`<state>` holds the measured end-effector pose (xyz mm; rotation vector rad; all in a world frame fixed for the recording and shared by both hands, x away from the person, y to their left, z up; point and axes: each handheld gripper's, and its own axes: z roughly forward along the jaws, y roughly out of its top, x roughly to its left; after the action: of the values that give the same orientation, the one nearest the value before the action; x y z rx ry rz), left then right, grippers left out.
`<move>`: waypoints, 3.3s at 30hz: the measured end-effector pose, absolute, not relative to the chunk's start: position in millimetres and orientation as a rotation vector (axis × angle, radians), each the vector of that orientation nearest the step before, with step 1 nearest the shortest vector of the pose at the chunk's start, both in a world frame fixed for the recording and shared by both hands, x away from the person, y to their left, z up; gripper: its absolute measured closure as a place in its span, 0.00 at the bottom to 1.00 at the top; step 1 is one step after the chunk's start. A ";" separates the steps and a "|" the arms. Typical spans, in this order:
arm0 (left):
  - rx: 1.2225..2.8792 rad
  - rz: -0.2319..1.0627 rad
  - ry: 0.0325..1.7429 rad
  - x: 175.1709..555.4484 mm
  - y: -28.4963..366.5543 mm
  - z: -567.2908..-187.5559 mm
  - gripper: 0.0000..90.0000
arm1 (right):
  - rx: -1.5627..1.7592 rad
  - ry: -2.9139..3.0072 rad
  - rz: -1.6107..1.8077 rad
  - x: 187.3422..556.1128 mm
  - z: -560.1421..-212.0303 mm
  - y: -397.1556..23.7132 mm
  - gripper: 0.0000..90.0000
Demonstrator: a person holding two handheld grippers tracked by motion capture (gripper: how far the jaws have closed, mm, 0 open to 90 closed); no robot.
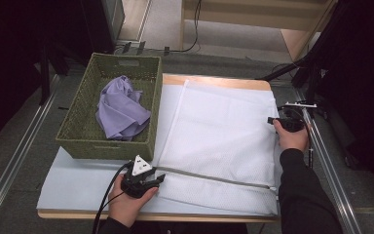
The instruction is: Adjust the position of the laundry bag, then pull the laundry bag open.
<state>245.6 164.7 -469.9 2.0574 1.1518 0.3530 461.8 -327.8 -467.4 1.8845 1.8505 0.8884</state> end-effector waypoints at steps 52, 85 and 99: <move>2.088 0.424 1.121 219.5 177.5 -468.4 0.91 | 1.729 2.003 0.835 503.2 -466.0 -268.3 0.80; 1.980 0.287 0.914 235.1 121.4 -439.9 0.57 | 1.606 1.889 1.138 234.5 -459.3 -307.1 0.40; 2.011 0.225 0.833 245.3 68.1 -441.3 0.56 | 1.581 1.840 1.220 201.9 -478.5 -312.7 0.57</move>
<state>245.3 68.1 -441.3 2.0106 0.8330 0.2253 201.9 -312.7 -478.5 1.5809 1.8405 1.2198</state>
